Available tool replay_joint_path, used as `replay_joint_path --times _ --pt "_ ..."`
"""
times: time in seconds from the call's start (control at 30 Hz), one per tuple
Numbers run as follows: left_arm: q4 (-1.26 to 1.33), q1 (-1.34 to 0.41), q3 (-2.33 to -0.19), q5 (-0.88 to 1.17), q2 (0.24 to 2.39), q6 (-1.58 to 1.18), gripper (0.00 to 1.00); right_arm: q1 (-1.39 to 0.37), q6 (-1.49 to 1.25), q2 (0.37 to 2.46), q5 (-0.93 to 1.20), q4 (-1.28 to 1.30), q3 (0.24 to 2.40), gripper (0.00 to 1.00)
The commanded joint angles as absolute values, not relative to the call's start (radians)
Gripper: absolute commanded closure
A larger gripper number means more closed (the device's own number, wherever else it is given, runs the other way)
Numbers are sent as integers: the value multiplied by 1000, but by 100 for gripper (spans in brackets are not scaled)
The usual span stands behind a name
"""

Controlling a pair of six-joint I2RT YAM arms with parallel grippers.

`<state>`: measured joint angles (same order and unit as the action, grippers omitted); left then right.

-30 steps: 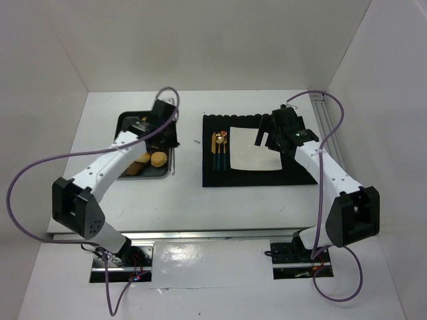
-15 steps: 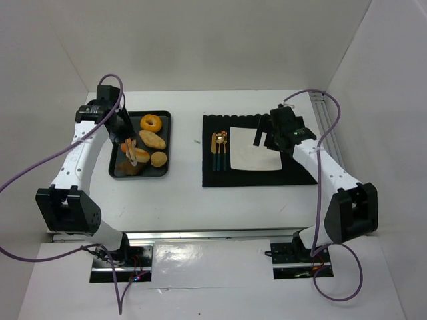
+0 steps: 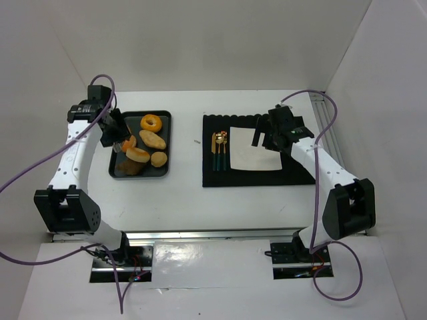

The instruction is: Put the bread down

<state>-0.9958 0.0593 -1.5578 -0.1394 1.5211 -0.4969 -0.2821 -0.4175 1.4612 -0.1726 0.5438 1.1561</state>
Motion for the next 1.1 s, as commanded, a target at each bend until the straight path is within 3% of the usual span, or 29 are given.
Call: replay_joint_path --times 0.0,0.27,0.57,0.7,0.87,1.07 --pt "-994 77 -1588 -163 1528 -474 40 -291 -405 1468 -170 502 1203 0" --pt "-982 77 -1568 -172 1585 -463 34 -291 -405 1486 -161 502 1212 0" --pt "-962 77 -1559 -141 1681 -454 34 -291 -405 1505 -161 502 1221 0" --pt "-942 77 -1559 -141 1703 -454 42 -291 -405 1514 -161 502 1230 0" --pt "-951 86 -1606 -132 1681 -454 72 -291 -405 1514 -161 502 1230 0" --pt "-983 86 -1695 -132 1643 -443 74 -291 -405 1514 -161 502 1230 0"
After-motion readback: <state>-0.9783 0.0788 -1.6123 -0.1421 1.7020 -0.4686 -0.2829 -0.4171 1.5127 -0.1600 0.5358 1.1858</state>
